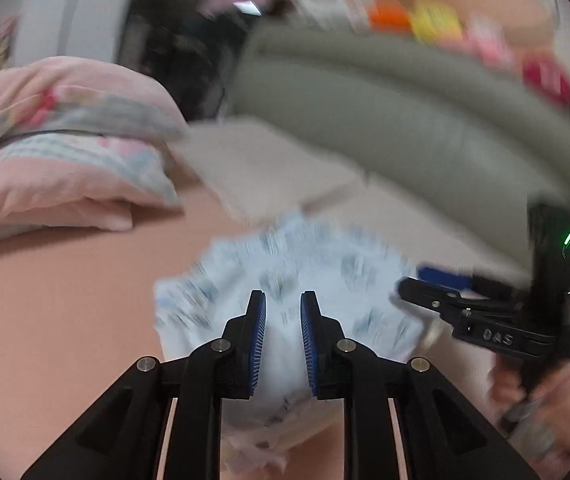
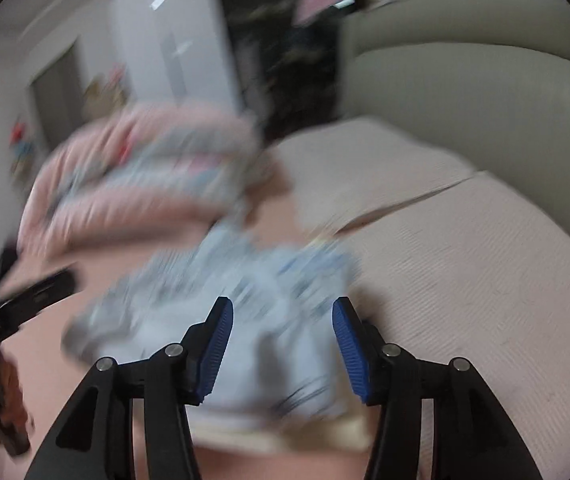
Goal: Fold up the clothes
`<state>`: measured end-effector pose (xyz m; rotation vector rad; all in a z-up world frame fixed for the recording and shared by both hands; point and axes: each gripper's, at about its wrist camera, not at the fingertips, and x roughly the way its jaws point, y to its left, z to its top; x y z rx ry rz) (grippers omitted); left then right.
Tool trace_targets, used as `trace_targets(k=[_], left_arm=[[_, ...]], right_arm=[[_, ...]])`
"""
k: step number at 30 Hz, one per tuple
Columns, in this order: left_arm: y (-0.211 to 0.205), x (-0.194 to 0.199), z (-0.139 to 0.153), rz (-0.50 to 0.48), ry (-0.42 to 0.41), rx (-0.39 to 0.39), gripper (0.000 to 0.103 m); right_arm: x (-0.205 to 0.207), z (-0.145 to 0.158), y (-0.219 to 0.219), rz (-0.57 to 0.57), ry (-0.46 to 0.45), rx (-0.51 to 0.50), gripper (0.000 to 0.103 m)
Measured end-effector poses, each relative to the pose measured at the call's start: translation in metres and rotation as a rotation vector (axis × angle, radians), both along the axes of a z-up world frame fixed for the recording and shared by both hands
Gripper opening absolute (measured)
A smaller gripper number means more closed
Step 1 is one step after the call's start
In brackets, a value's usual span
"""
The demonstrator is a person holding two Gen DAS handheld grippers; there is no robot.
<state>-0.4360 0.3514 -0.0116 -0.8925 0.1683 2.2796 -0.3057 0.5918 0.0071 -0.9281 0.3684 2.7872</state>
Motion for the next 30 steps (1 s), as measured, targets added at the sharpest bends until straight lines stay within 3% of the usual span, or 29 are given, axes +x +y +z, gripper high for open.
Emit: trace_targets(k=[2,6,9,11,13,14,15,17,19,24,30], left_arm=[[-0.004,-0.008,-0.017,0.041,-0.009,-0.089,0.018],[-0.069,-0.022,-0.017,0.174,-0.045,-0.09,0.02],[-0.119,-0.023,-0.011,0.252,-0.126,-0.032,0.02],[-0.147,-0.02,-0.005,0.286,-0.178,0.041,0.023],[-0.171,-0.012,0.002,0.336,-0.193,0.074,0.035],[-0.182,-0.009,0.006,0.361,-0.198,0.087,0.052],[-0.192,-0.008,0.008,0.383,-0.215,0.092,0.076],[-0.216,-0.01,0.009,0.434,-0.259,0.108,0.088],[-0.24,-0.005,0.013,0.51,-0.259,0.091,0.088],[-0.289,0.013,0.021,0.652,-0.207,0.035,0.088],[-0.342,0.04,0.023,0.781,-0.166,-0.129,0.089]], right_arm=[[0.0,-0.005,0.003,0.002,-0.038,0.002,0.051],[-0.001,-0.015,0.009,0.006,-0.115,0.005,0.058],[0.001,-0.016,0.012,0.01,-0.153,0.01,0.06],[0.011,0.006,0.003,0.026,-0.118,0.011,0.06],[0.013,0.023,-0.022,0.075,-0.106,-0.012,0.065],[0.012,0.028,-0.039,0.099,-0.108,-0.01,0.076],[0.011,0.031,-0.058,0.114,-0.112,-0.001,0.086],[0.006,0.032,-0.101,0.123,-0.126,0.033,0.096],[0.001,0.032,-0.143,0.136,-0.14,0.06,0.102],[-0.02,0.017,-0.225,0.183,-0.18,0.044,0.102],[-0.03,0.023,-0.289,0.211,-0.153,0.071,0.102]])
